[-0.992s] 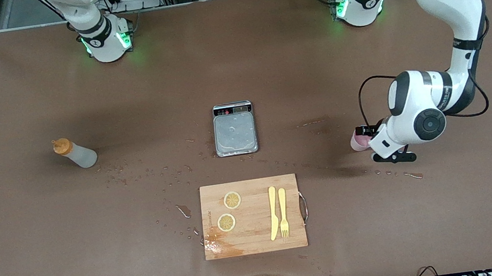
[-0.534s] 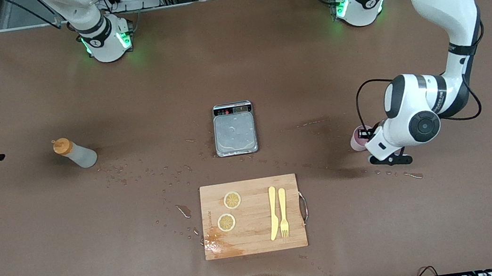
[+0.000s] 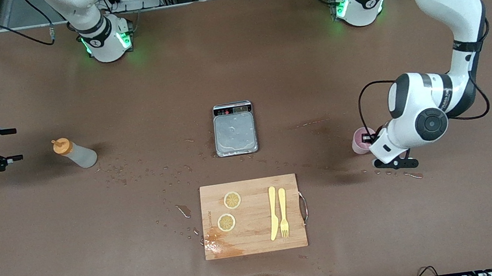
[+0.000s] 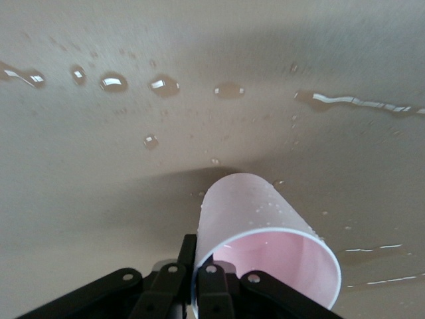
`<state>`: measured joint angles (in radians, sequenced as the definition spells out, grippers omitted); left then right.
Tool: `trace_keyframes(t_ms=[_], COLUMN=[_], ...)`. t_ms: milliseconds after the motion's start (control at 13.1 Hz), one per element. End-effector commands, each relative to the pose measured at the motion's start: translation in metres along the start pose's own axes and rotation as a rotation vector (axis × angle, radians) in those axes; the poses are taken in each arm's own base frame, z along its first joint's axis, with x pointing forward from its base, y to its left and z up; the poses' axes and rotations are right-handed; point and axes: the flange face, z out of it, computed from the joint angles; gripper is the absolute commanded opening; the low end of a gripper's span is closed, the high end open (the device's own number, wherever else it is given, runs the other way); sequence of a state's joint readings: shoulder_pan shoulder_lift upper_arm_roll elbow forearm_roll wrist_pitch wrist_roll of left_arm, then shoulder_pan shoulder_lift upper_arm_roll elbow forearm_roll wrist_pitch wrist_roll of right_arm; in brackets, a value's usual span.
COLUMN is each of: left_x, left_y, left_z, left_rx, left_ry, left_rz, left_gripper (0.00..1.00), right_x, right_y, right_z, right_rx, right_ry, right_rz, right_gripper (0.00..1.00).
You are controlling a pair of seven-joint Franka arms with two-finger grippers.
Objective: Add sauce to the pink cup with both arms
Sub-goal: 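Carry the cup toward the scale while the right gripper reaches the bottle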
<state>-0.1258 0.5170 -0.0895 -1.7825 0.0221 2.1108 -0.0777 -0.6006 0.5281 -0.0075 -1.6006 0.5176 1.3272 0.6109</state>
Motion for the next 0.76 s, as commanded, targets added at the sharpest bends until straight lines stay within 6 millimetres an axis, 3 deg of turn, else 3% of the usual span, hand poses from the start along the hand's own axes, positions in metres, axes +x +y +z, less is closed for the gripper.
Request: trace_keyframes(t_ms=[0,305,534,687], left_x=[0.004,-0.001,-0.009,-0.015], left_y=[0.004,0.06,0.119,0.163], left_z=[-0.045,-0.066,-0.082,-0.087], left_rx=[0.01,-0.025,-0.065,-0.1], left_ry=[0.067,0.081,0.084,0.083], left_rz=[-0.01,-0.094,-0.128,-0.164], left_gripper=[0.0,0.0,0.0,0.0], right_x=[0.022,0.059,0.075,0.098], right_y=[-0.001,0.007,0.003,0.003], right_z=[0.015,0.025,0.035,0.048], right_rx=[0.014,0.076,0.124,0.144], right_ry=[-0.061,-0.122,-0.131,-0.126], right_rz=[0.079,0.111,0.126,0.129], right_gripper=[1.0,1.0,1.0,1.0])
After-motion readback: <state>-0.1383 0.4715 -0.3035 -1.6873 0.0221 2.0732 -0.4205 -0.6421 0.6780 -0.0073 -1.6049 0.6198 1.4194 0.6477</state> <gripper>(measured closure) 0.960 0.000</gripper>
